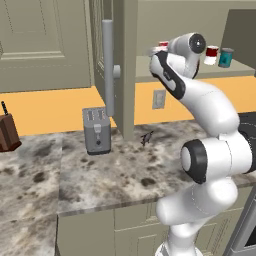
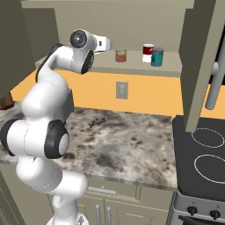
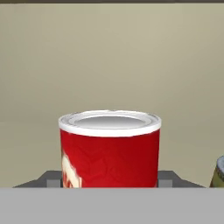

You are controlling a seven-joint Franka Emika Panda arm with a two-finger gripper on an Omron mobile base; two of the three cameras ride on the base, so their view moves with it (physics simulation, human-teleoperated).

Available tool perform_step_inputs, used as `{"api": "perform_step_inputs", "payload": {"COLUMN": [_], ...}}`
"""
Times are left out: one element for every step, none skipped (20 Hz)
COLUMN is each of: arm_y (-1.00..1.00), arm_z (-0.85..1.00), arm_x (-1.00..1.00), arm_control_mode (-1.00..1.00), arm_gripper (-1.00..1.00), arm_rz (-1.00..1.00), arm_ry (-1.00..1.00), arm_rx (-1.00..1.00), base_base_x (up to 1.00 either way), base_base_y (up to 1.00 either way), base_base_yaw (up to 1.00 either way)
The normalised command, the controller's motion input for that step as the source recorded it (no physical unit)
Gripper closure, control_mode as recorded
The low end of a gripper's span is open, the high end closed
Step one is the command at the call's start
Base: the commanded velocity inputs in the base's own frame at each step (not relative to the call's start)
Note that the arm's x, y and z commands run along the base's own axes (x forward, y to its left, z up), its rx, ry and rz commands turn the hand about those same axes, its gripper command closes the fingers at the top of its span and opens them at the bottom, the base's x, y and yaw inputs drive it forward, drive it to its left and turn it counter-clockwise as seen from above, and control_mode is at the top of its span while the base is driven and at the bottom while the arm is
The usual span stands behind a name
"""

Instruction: Stack two cans on top of the other two cans in the cabinet.

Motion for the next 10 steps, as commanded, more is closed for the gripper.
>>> {"api": "perform_step_inputs", "payload": {"arm_y": [-0.24,-0.27,-0.27,-0.29,-0.28,-0.26,-0.24,-0.24,-0.25,-0.26], "arm_z": [0.13,0.10,0.11,0.18,0.16,0.16,0.18,0.16,0.14,0.11], "arm_x": [-0.03,-0.03,-0.02,0.00,0.00,0.00,0.00,0.00,0.00,0.00], "arm_control_mode": [-1.00,-1.00,-1.00,-1.00,-1.00,-1.00,-1.00,-1.00,-1.00,-1.00], "arm_gripper": [1.00,1.00,1.00,1.00,1.00,1.00,1.00,1.00,1.00,1.00], "arm_rz": [-0.14,-0.13,-0.13,-0.13,-0.13,-0.12,-0.12,-0.11,-0.11,-0.11], "arm_ry": [-0.06,-0.07,-0.09,0.00,0.00,0.00,0.00,0.00,0.00,0.00], "arm_rx": [0.00,0.00,0.00,0.00,0.00,0.00,0.00,0.00,0.00,0.00], "base_base_x": [0.00,0.00,0.00,0.00,0.00,0.00,0.00,0.00,0.00,0.00], "base_base_y": [0.00,0.00,0.00,0.00,0.00,0.00,0.00,0.00,0.00,0.00], "base_base_yaw": [0.00,0.00,0.00,0.00,0.00,0.00,0.00,0.00,0.00,0.00]}}
